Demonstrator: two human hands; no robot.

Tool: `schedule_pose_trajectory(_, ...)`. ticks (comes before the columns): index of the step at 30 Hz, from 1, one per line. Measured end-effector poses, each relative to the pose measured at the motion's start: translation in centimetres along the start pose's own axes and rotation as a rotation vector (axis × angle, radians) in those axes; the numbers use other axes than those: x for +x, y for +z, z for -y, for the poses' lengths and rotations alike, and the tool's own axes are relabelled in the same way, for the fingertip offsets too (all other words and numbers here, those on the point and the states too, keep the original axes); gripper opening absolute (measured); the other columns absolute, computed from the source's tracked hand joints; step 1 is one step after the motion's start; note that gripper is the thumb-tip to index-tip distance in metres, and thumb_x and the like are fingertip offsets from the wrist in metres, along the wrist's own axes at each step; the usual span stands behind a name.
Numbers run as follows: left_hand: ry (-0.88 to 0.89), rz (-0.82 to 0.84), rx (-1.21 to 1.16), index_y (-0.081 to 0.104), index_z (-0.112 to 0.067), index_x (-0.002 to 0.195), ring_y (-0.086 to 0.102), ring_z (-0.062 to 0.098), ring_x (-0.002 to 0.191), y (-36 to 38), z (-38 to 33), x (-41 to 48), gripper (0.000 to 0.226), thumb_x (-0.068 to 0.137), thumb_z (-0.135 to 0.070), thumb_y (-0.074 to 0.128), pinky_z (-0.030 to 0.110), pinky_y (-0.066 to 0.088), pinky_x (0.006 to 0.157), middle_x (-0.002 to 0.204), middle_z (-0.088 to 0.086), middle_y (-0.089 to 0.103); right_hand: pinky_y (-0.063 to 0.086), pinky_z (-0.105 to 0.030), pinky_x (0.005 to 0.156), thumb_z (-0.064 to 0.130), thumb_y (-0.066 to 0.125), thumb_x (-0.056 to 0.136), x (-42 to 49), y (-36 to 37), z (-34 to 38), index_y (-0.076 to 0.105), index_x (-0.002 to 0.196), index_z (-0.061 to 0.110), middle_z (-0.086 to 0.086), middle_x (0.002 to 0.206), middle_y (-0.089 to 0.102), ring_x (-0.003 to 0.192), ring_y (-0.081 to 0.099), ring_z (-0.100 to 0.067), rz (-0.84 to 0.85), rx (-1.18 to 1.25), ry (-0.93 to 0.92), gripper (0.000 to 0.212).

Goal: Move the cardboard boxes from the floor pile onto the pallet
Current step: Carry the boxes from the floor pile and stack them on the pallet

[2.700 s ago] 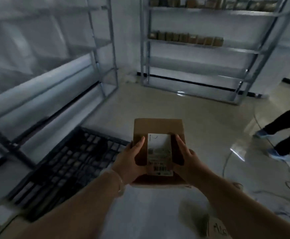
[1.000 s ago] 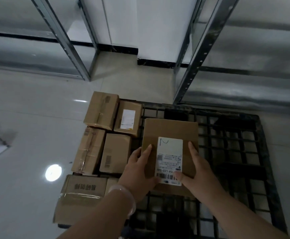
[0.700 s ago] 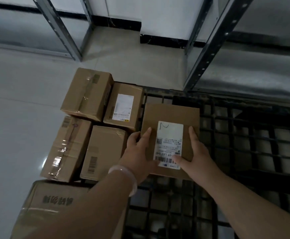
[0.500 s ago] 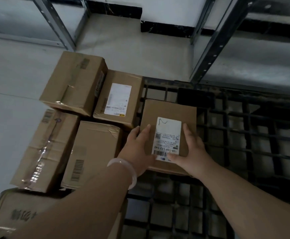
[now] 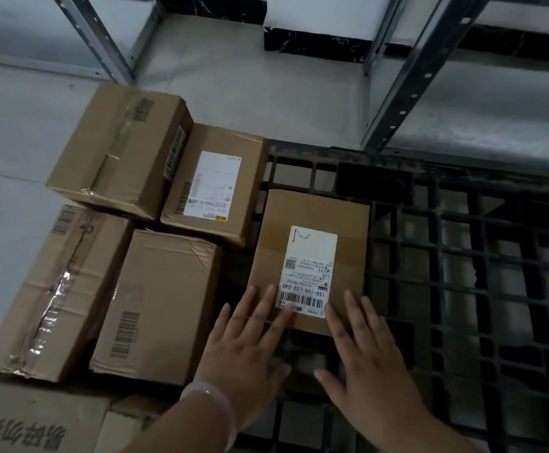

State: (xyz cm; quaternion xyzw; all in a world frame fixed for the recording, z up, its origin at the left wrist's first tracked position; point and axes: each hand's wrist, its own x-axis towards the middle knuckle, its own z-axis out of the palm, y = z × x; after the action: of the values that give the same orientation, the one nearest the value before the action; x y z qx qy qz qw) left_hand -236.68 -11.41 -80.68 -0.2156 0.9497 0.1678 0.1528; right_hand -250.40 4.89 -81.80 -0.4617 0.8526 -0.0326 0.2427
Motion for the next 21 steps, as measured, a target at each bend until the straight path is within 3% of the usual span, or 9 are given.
schedule_pose_trajectory(1,-0.008,0.027,0.019,0.009,-0.040,0.154,0.008,0.029,0.150,-0.1,0.2,0.4,0.093,0.078,-0.065,0.055,0.051,0.021,0.117,0.165,0.000,0.002,-0.014,-0.039,0.120,0.071,0.029,0.087,0.3,0.1,-0.1,-0.034,0.146,0.039,0.006,0.154,-0.043,0.142,-0.038,-0.017,0.006,-0.030,-0.005,0.092)
schedule_pose_trajectory(3,-0.019,-0.018,0.061,-0.030,-0.045,0.144,-0.030,0.021,0.144,0.5,0.8,1.7,0.091,0.088,-0.066,0.038,0.048,-0.008,0.119,0.155,-0.008,-0.036,-0.020,-0.040,0.117,0.066,0.037,0.091,1.9,-0.4,-0.1,-0.040,0.142,0.036,0.004,0.150,-0.048,0.140,-0.042,-0.018,0.004,-0.074,0.007,0.097)
schedule_pose_trajectory(5,-0.084,-0.036,0.088,-0.043,-0.045,0.134,-0.043,0.017,0.137,0.0,1.2,3.7,0.090,0.090,-0.067,0.032,0.045,-0.020,0.114,0.145,-0.012,-0.050,-0.021,-0.041,0.117,0.061,0.042,0.093,4.5,-1.5,0.0,-0.045,0.137,0.036,0.004,0.145,-0.054,0.138,-0.044,-0.018,-0.014,-0.117,0.015,0.101)
schedule_pose_trajectory(8,-0.134,-0.038,0.119,-0.041,-0.044,0.135,-0.038,0.017,0.139,-1.4,1.9,6.8,0.087,0.091,-0.067,0.031,0.047,-0.018,0.114,0.145,-0.010,-0.049,-0.019,-0.041,0.117,0.057,0.045,0.093,8.4,-3.5,0.0,-0.038,0.143,0.035,0.004,0.142,-0.056,0.141,-0.039,-0.019,0.018,-0.142,0.044,0.100)
schedule_pose_trajectory(12,-0.133,0.017,0.180,-0.033,-0.042,0.141,-0.031,0.018,0.144,-3.2,2.7,9.4,0.083,0.093,-0.067,0.029,0.049,-0.016,0.114,0.150,-0.010,-0.041,-0.014,-0.044,0.120,0.057,0.046,0.093,10.6,-5.1,0.1,-0.029,0.149,0.033,0.003,0.151,-0.044,0.145,-0.032,-0.019,0.056,-0.154,0.074,0.097)
schedule_pose_trajectory(21,-0.083,0.011,0.189,-0.027,-0.037,0.147,-0.033,0.016,0.143,-2.2,3.1,7.5,0.087,0.092,-0.065,0.033,0.049,-0.013,0.117,0.151,-0.008,-0.042,-0.016,-0.046,0.120,0.057,0.042,0.094,7.5,-3.5,0.2,-0.042,0.138,0.032,0.005,0.152,-0.045,0.141,-0.039,-0.016,0.022,-0.196,-0.005,0.098)
